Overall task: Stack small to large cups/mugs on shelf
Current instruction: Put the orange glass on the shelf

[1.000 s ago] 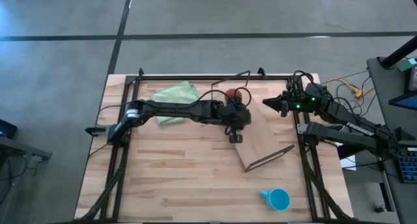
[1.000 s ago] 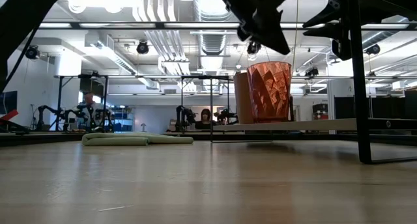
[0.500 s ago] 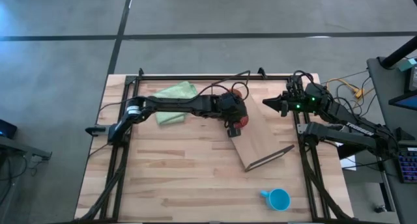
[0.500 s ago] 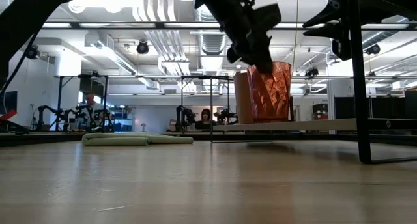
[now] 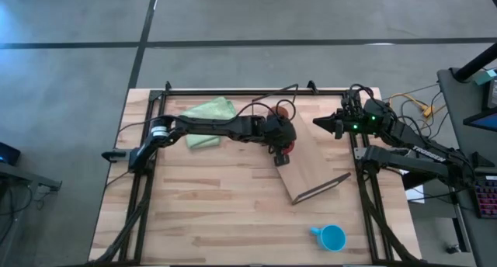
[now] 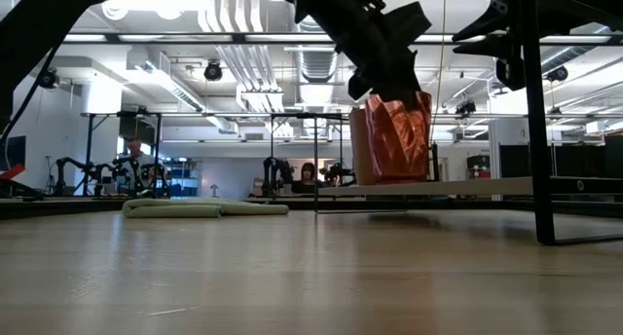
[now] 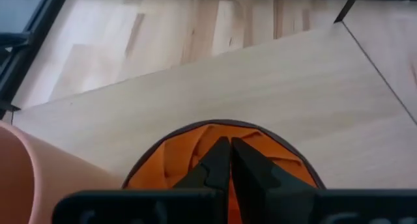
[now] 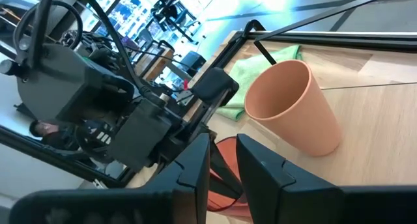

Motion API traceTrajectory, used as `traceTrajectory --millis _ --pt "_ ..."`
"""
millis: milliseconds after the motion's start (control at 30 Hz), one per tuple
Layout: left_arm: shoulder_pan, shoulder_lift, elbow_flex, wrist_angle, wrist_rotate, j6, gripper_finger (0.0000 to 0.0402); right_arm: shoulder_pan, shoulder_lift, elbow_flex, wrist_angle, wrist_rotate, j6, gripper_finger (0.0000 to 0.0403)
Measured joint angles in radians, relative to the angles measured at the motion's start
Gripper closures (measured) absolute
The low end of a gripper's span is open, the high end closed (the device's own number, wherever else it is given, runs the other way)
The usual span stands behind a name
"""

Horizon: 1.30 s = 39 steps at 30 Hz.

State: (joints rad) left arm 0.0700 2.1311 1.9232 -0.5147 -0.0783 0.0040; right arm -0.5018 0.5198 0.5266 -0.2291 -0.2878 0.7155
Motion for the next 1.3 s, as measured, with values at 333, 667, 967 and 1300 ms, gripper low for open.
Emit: traceTrajectory --millis 333,667,967,1300 --pt "0.001 0.000 0.000 0.090 0.019 -0.001 0.0402 0.000 0.000 0.000 0.000 0.000 -0.001 0.0330" --pt "0.011 0.000 -0.012 0.163 0.019 0.000 0.0402 0.000 0.000 0.000 0.000 0.000 -0.001 0.0330" --pt "0.020 -0.005 -0.015 0.180 0.019 0.001 0.0402 0.000 0.000 0.000 0.000 0.002 -0.001 0.0330" --pt "0.012 -0.037 0.003 0.023 -0.008 -0.070 0.0401 0.000 0.000 0.000 0.000 0.002 0.006 0.0330"
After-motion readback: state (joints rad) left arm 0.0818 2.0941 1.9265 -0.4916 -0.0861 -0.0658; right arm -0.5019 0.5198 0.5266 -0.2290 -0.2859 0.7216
